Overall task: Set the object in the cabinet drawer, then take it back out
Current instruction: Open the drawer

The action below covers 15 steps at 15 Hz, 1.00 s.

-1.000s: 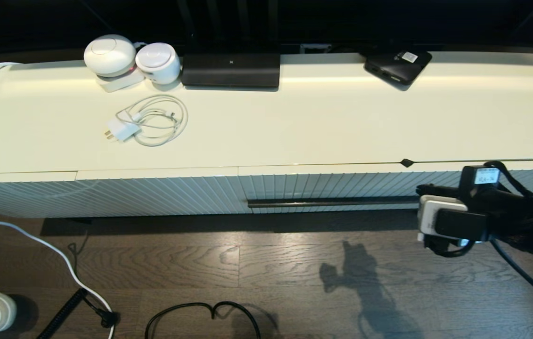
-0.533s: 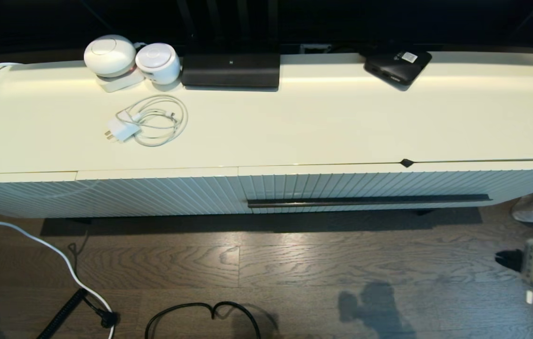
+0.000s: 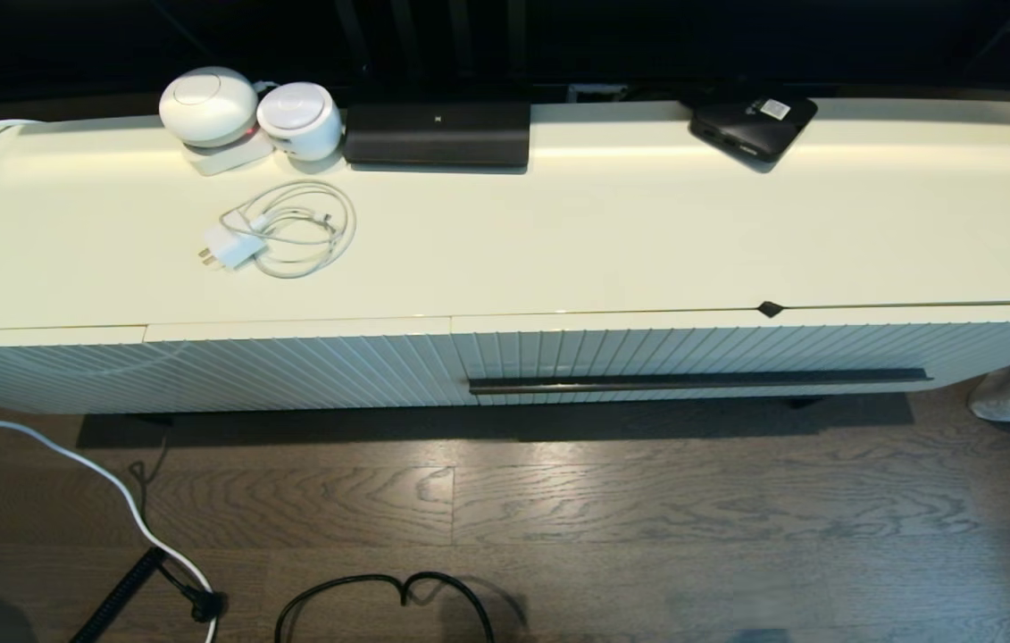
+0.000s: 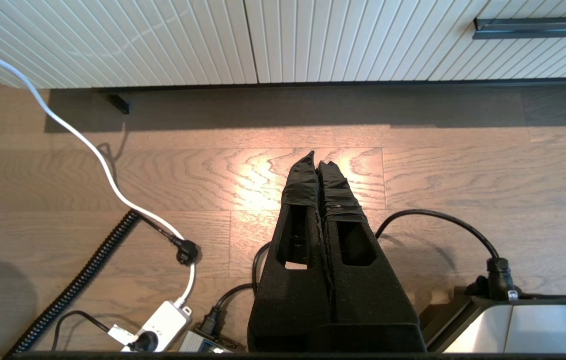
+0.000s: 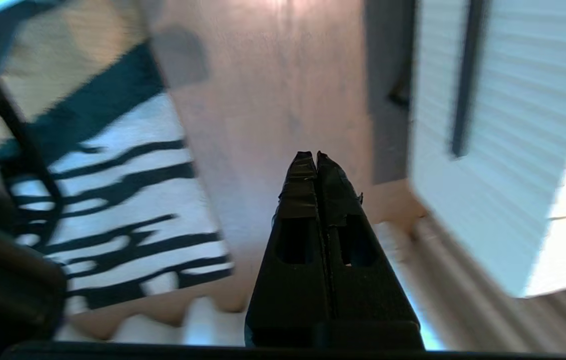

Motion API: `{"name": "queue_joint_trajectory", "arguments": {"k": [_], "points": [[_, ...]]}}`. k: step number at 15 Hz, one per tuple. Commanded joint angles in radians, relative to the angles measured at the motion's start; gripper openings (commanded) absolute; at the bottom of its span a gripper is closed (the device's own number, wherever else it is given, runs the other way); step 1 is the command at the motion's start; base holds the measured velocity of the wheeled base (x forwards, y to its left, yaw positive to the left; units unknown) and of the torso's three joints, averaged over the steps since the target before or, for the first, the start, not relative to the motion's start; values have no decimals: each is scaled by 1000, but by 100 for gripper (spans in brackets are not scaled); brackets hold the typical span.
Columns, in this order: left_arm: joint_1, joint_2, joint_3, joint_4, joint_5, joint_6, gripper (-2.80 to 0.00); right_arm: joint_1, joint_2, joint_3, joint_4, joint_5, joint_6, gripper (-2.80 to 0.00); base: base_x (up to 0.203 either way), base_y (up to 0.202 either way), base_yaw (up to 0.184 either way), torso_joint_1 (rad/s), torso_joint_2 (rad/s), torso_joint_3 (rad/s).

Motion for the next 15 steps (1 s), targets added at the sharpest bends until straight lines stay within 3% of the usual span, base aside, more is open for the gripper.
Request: {"name": "queue_joint_trajectory", "arguments": {"k": [1,4,11,13,15], "points": [[0,-3,0,0,0,0,-280,1,-62,12,-60,1,-67,-280,0,0,0,0,0,0],[0,-3,0,0,0,-1,-280,-7,49,6,-241,4,-103,-280,0,0,0,0,0,0],[0,-3,0,0,0,-1,-280,5,444,-11,-626,7,-97,-280,0,0,0,0,0,0],[0,-3,0,0,0,0,-280,47,554,-34,-701,4,-80,-280,0,0,0,0,0,0],[0,-3,1,0,0,-1,-280,156,607,-48,-788,-15,-20,-280,0,0,0,0,0,0]]}}
